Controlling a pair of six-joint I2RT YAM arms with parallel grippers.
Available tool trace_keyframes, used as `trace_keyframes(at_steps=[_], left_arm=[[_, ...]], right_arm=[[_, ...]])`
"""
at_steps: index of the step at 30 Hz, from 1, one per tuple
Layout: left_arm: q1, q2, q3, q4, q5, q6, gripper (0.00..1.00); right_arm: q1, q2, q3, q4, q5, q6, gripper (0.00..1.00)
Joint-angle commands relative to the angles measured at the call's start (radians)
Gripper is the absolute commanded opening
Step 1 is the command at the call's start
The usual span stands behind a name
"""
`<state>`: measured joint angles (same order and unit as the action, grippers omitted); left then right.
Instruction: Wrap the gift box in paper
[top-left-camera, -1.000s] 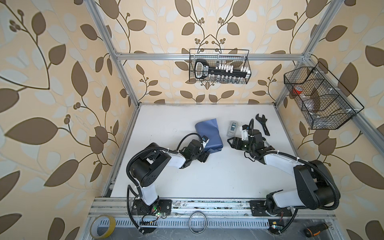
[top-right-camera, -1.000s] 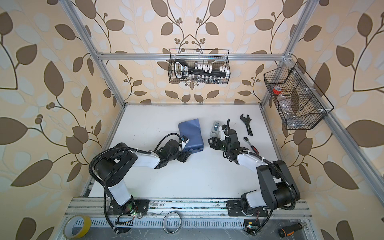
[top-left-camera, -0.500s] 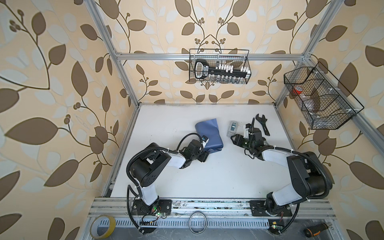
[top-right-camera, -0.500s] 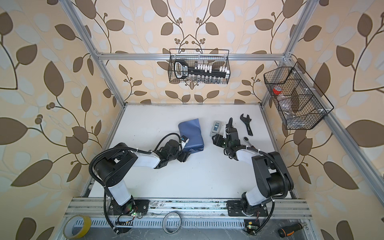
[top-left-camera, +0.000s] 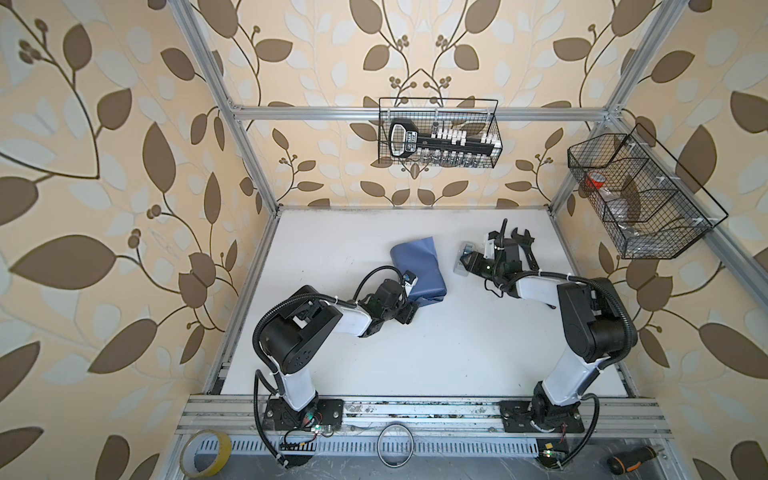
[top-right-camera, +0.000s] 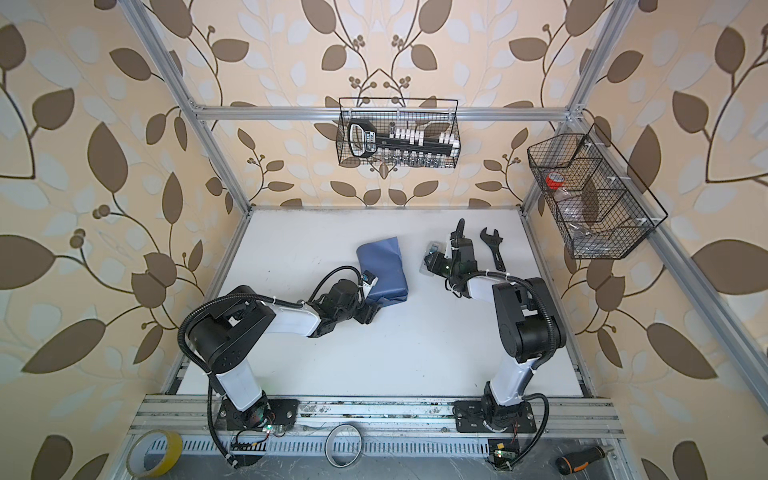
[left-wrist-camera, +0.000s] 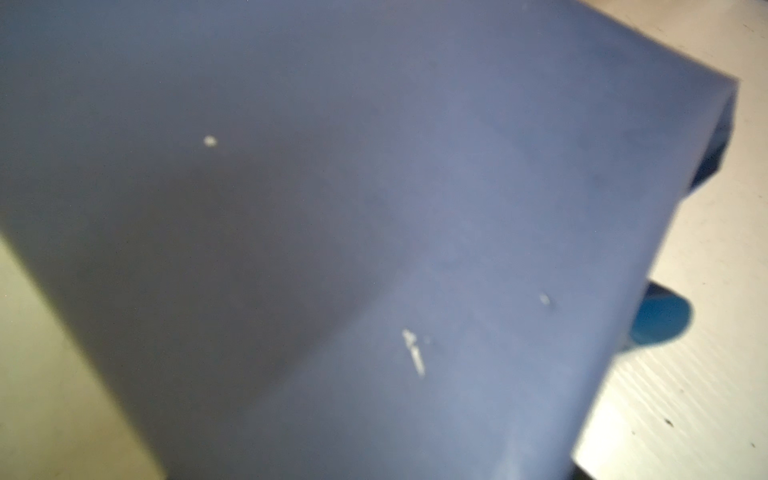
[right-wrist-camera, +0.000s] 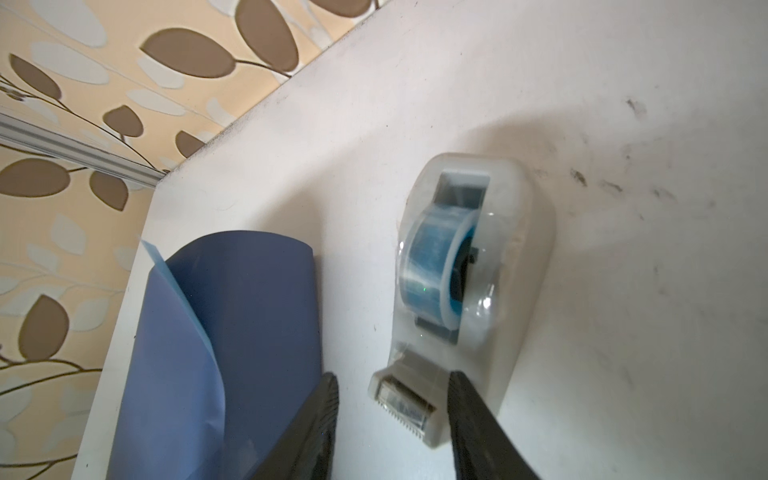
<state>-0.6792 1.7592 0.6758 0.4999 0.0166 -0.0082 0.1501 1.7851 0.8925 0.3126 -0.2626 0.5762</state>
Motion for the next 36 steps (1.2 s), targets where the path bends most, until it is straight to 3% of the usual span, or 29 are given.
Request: trace_keyframes(at_steps=[1,16,36], left_arm=[[0.010,-0.013,0.022,0.031,-0.016,-0.012,0.73],[0.011,-0.010,0.024,0.023,-0.014,-0.013,0.73],[0.016,-0.025,0.016,0.019,-0.017,-0.012,0.74]], right_arm=[[-0.006,0.033,0.031,-0.024,-0.036,-0.002,0.44],[-0.017,0.072,0.036,-0.026,-0.057,0.009,0.40],[-0.028,0.135,0.021,0.061,-0.150,0.110,0.18]])
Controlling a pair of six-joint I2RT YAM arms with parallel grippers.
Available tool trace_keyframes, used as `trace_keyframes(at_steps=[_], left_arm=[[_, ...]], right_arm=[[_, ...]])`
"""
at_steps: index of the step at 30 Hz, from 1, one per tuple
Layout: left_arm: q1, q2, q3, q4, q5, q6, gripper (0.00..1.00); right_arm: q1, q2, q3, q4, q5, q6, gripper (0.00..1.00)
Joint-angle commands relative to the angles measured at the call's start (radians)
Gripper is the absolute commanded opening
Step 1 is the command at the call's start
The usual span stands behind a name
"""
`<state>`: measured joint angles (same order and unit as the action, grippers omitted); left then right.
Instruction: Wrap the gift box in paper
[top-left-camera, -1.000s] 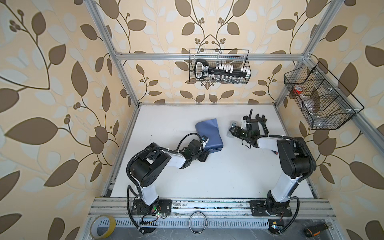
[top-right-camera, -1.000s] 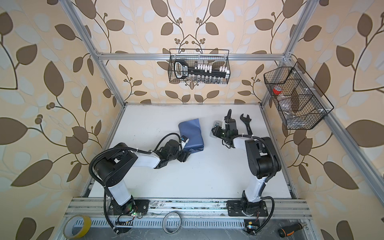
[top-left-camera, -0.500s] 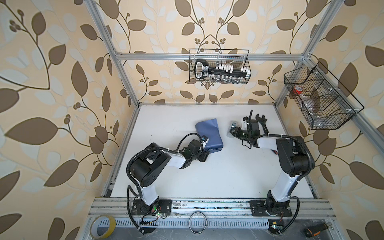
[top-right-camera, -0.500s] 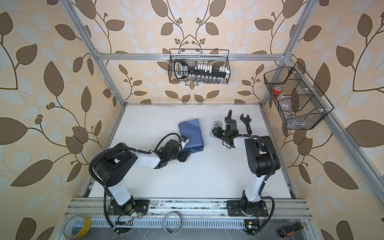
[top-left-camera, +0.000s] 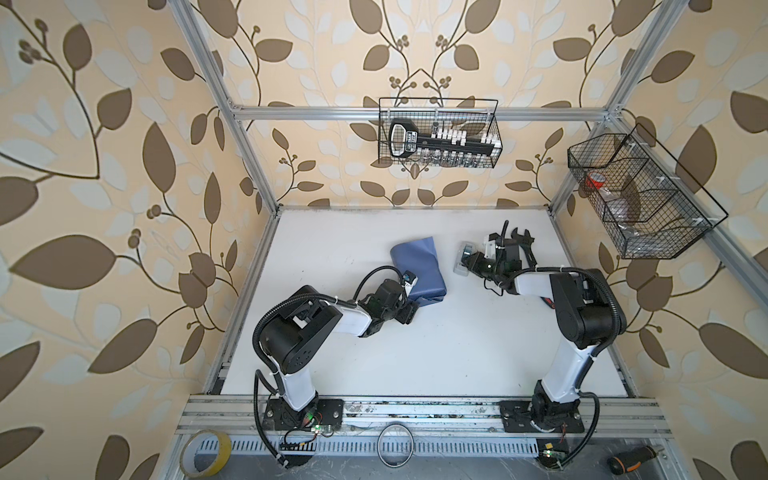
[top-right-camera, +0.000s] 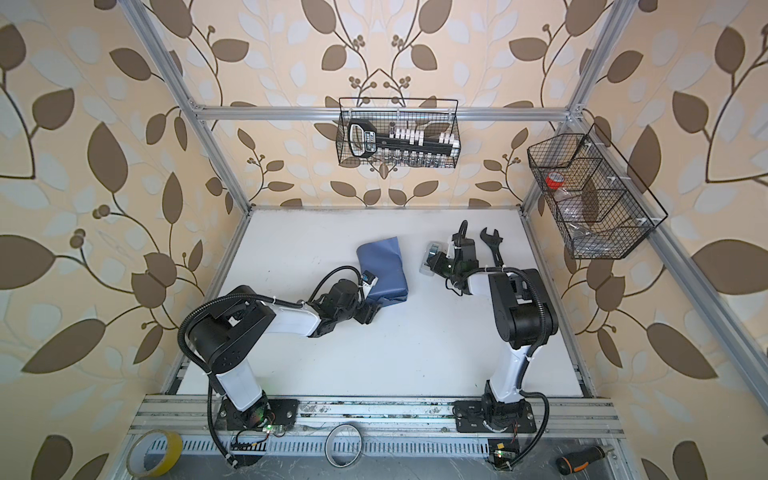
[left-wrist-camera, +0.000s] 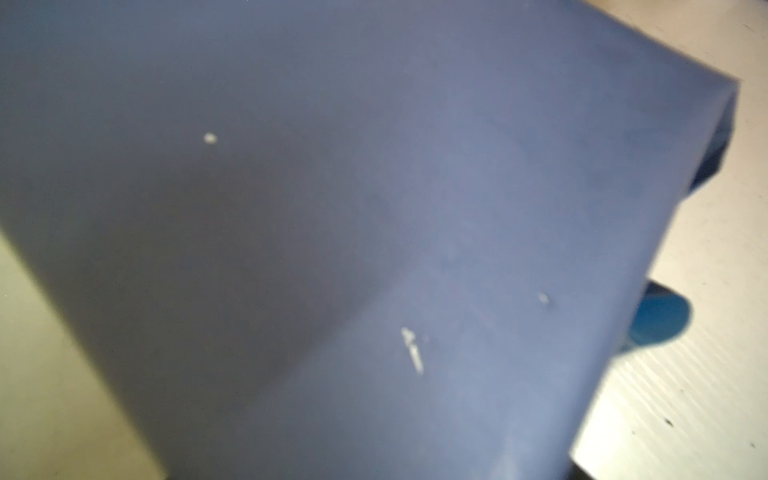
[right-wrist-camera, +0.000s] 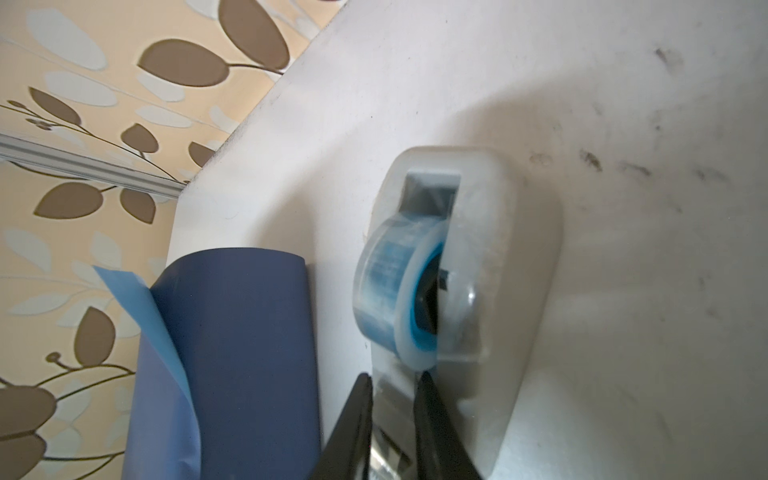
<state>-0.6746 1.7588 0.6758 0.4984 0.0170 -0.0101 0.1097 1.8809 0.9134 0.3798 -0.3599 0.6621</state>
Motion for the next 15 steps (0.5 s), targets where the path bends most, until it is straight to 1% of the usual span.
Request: trace_keyframes(at_steps=[1,8,12,15], left_arm=[[0.011,-0.025,0.017,0.022,-0.017,-0.010,0.73],[0.013,-0.021,0.020,0.020,-0.016,-0.011,0.73],[0.012,-0.018,0.019,0.023,-0.015,-0.012,0.73],[0.013,-0.019,0.021,0.018,-0.013,-0.012,0.73]], right_arm=[[0.013,0.041,0.001,-0.003,-0.056,0.027,0.17],[0.007,0.053,-0.002,0.020,-0.081,0.051,0.08],[0.004,0.053,-0.002,0.033,-0.096,0.063,0.00],[0.002,0.046,-0.008,0.046,-0.105,0.074,0.00]])
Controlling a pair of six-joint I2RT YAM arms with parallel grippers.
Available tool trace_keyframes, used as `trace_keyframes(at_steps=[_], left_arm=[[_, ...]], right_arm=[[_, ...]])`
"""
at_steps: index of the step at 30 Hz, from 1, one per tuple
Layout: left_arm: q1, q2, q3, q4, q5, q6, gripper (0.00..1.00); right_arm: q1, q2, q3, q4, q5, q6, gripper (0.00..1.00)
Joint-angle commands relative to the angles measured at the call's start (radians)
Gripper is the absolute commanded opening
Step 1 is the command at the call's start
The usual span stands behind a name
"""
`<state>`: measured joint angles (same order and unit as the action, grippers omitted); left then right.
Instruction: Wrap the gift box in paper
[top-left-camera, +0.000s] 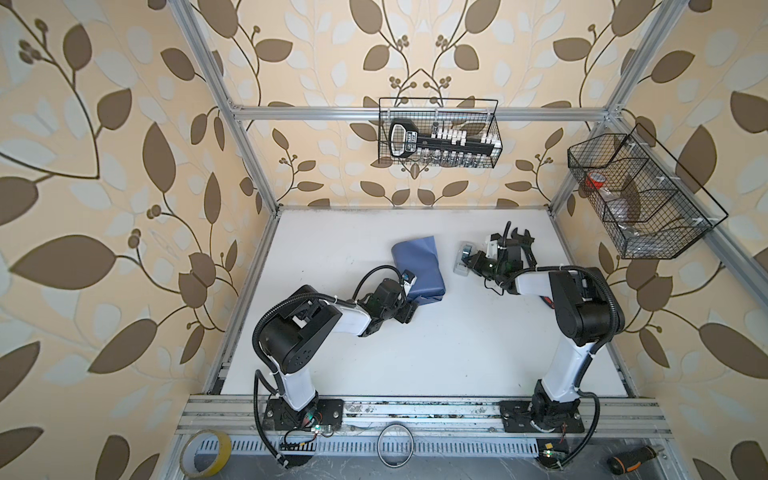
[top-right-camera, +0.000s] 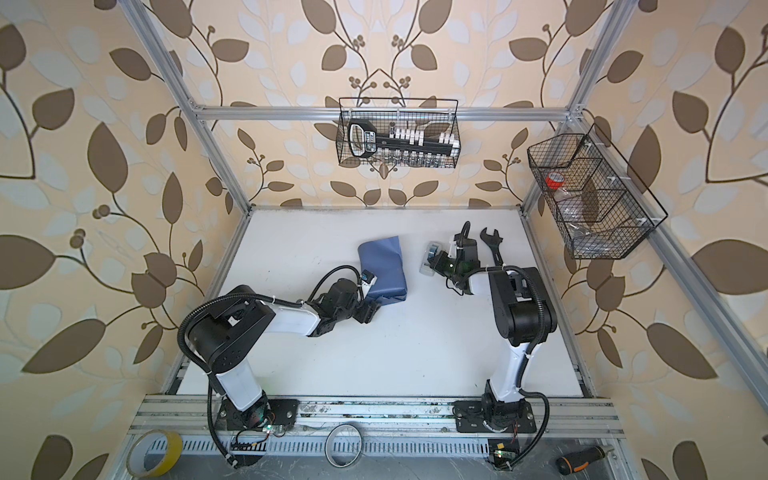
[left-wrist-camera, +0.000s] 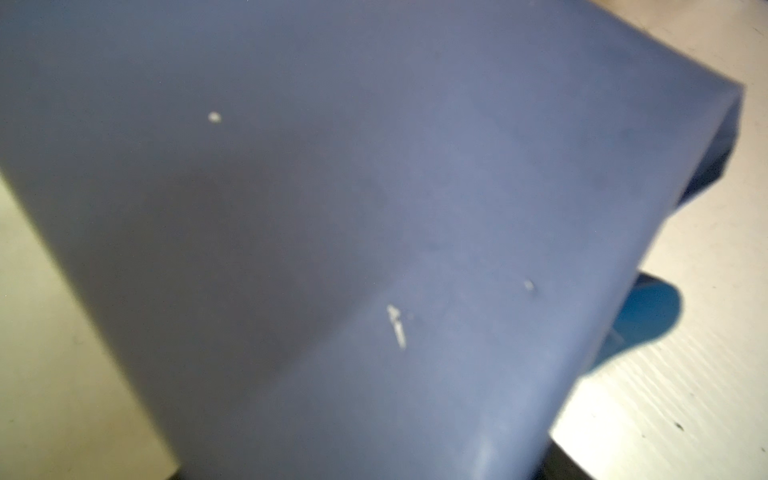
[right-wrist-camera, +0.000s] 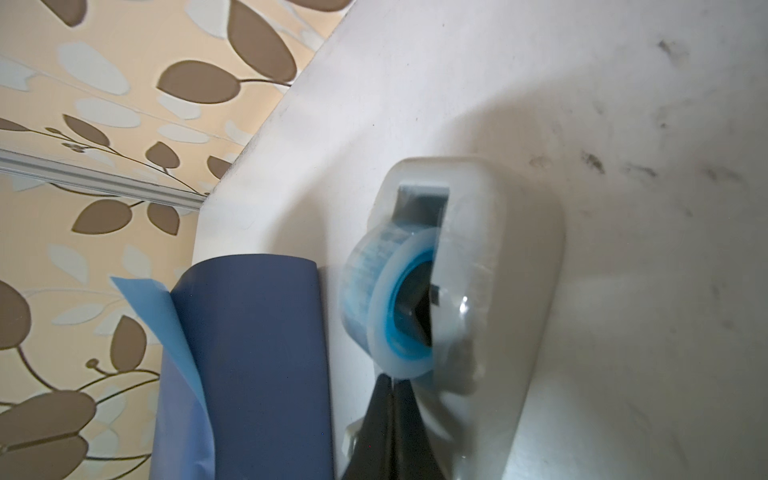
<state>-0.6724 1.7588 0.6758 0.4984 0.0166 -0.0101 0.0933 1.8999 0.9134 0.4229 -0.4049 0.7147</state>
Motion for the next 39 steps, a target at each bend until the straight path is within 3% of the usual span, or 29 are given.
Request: trace_keyframes(at_steps=[1,24,39], left_arm=[[0.012,-0.020,0.021,0.018,-0.015,-0.011,0.74],[0.015,-0.012,0.022,0.013,-0.017,-0.014,0.73],[0.016,-0.014,0.023,0.012,-0.017,-0.014,0.73]], right_arm=[[0.017,0.026,-0.009,0.008,-0.065,0.026,0.00],[0.002,-0.027,-0.077,0.187,-0.189,0.215,0.00],[0.002,-0.061,-0.134,0.257,-0.233,0.263,0.00]])
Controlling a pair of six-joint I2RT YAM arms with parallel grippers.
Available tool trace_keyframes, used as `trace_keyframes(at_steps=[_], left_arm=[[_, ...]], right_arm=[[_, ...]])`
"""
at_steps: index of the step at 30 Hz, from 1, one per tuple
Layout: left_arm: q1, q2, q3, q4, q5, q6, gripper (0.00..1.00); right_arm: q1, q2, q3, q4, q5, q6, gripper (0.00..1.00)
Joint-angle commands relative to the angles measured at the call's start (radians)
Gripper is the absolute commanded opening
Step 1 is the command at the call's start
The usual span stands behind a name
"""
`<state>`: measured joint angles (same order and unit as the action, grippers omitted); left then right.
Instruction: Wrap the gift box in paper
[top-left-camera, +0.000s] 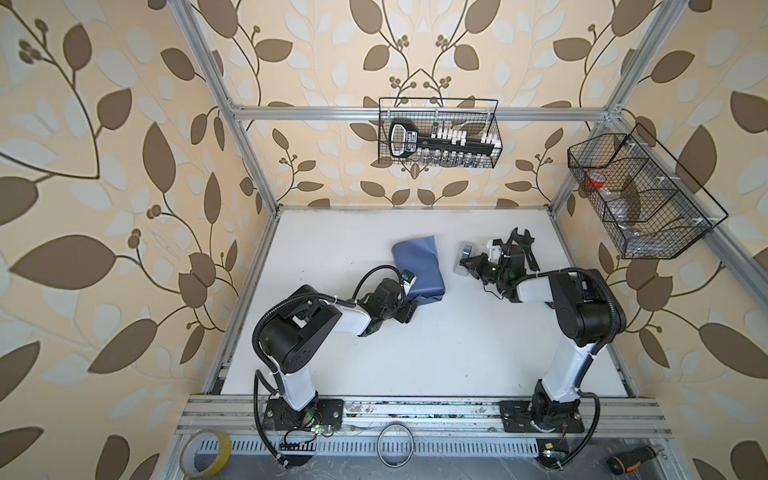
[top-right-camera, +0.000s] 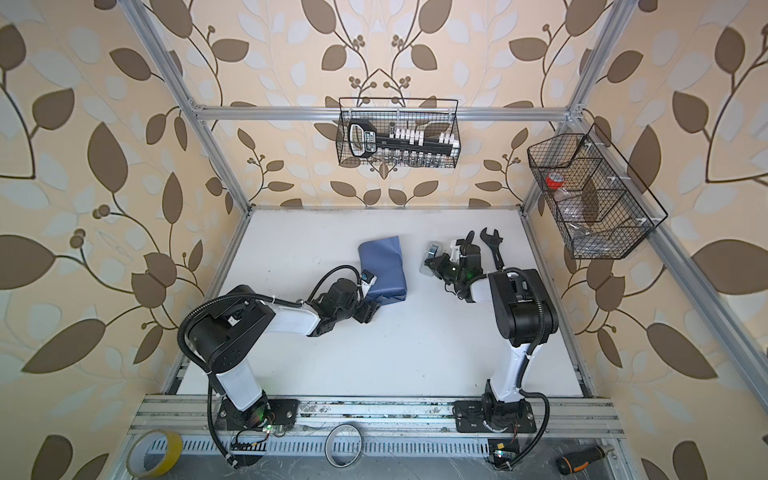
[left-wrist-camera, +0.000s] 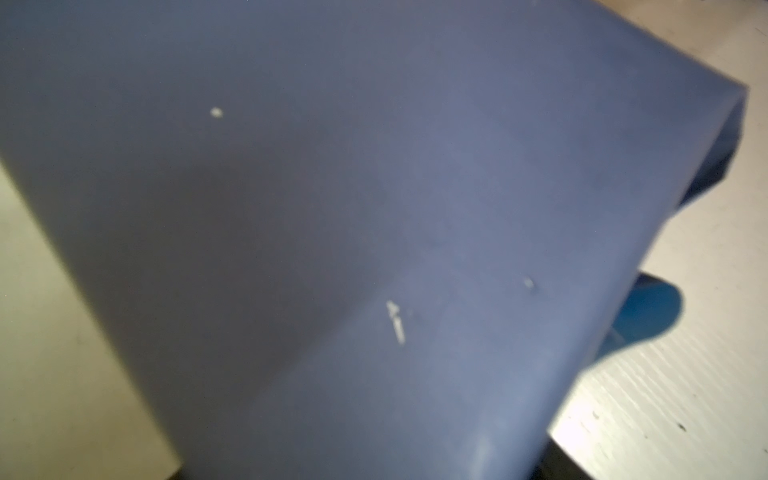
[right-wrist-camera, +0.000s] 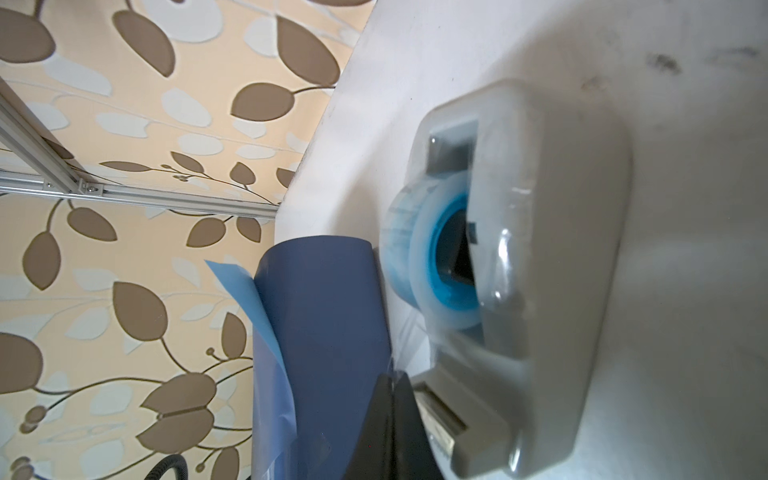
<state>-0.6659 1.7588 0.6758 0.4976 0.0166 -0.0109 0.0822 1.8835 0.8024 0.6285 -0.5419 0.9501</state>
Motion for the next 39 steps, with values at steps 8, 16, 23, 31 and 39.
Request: trace_keyframes(at_steps=[8,16,23,31,39], left_arm=[[0.012,-0.016,0.024,0.012,-0.016,-0.016,0.73],[0.011,-0.019,0.022,0.011,-0.016,-0.017,0.73],[0.012,-0.018,0.024,0.012,-0.013,-0.018,0.73],[0.012,-0.014,0.027,0.012,-0.010,-0.021,0.73],[0.011,-0.018,0.028,0.009,-0.008,-0.021,0.74]], right_arm=[[0.011,-0.046,-0.053,0.107,-0.115,0.074,0.00],[0.009,-0.048,-0.071,0.139,-0.129,0.104,0.00],[0.011,-0.046,-0.109,0.151,-0.128,0.111,0.00],[0.013,-0.050,-0.115,0.028,-0.060,0.015,0.00],[0.014,-0.014,-0.090,-0.072,0.008,-0.068,0.00]])
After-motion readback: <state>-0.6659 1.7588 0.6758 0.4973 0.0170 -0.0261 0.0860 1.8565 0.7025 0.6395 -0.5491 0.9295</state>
